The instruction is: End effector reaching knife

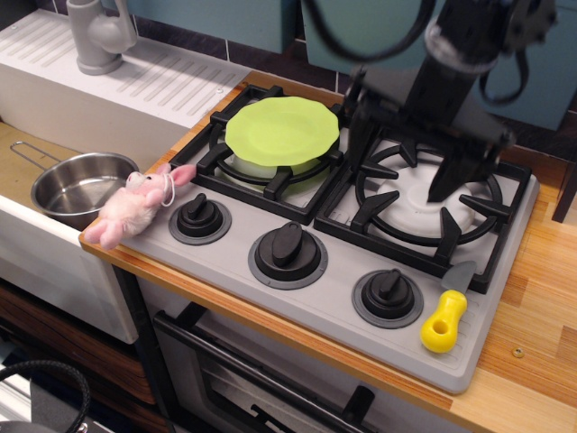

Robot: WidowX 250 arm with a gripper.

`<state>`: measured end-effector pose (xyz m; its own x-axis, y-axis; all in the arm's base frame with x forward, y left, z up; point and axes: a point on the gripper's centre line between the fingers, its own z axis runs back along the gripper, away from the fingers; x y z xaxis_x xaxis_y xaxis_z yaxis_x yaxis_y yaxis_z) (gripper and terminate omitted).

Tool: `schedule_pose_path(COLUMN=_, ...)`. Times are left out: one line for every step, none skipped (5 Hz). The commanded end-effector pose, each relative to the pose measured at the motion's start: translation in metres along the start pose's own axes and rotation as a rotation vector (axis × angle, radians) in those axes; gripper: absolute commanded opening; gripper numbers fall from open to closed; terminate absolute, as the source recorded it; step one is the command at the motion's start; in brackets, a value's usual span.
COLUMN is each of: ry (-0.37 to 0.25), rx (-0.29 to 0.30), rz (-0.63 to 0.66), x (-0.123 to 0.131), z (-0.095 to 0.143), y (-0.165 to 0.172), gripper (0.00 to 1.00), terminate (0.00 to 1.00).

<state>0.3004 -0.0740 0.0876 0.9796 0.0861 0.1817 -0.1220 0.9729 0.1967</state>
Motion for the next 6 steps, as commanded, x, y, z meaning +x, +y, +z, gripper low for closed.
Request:
schedule_pose_path(ry=-0.083, rx=-0.025, rz=0.034, x=-0.029, z=0.004, y=-0.012, gripper=1.0, terminate=0.0)
schedule_pose_path(ry=-0.083, rx=-0.009, rz=0.05, x=-0.039, z=0.006, y=-0.019, gripper=1.0, terminate=0.0)
schedule_pose_path(ry=-0.089, rx=0.003, rz=0.07, x=-0.045, z=0.008, y=-0.031, gripper=1.0, terminate=0.0)
schedule_pose_path(ry=-0.097, rx=0.002, rz=0.089, x=-0.047, z=0.008, y=-0.048, gripper=1.0, terminate=0.0)
schedule_pose_path(ry=-0.107, rx=-0.002, rz=0.104, x=-0.05, z=0.004, y=-0.062, gripper=1.0, terminate=0.0)
schedule_pose_path(ry=-0.115, rx=-0.01, rz=0.114, x=-0.054, z=-0.001, y=-0.073, gripper=1.0, terminate=0.0)
